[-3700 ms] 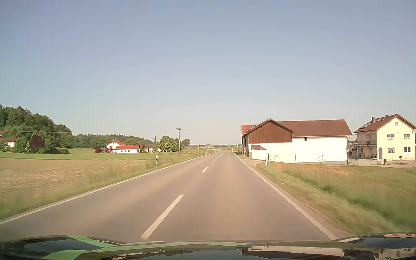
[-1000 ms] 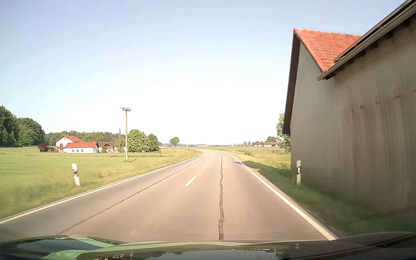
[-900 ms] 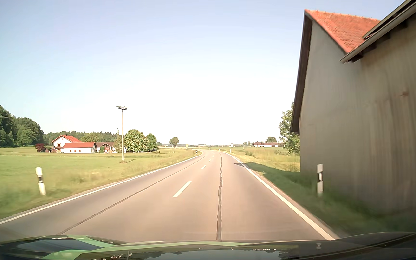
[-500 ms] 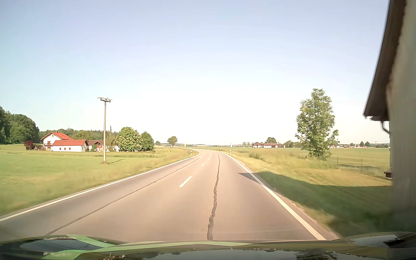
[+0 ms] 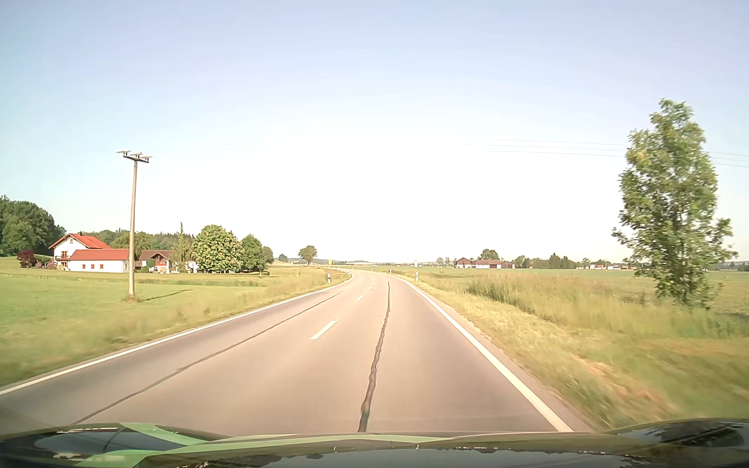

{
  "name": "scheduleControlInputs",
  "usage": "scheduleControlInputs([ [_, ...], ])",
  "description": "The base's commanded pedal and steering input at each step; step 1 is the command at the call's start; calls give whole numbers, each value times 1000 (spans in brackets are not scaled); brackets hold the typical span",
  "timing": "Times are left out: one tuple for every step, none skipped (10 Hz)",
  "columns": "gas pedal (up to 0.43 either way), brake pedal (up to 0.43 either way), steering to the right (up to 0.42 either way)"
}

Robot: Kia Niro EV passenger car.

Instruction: Follow the waypoints while adhering to traffic rules and regulations

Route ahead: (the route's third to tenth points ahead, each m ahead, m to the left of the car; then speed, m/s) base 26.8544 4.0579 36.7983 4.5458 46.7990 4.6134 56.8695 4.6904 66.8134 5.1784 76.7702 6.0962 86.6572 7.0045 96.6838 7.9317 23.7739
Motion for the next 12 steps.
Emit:
scheduleControlInputs([
  [47,0,-7],
  [47,0,-10],
  [39,0,-11],
  [28,0,-11],
  [28,0,-10],
  [59,0,-10],
  [110,0,-9],
  [150,0,-9],
  [169,0,-9],
  [177,0,-9],
  [197,0,-9],
  [197,0,-9],
])
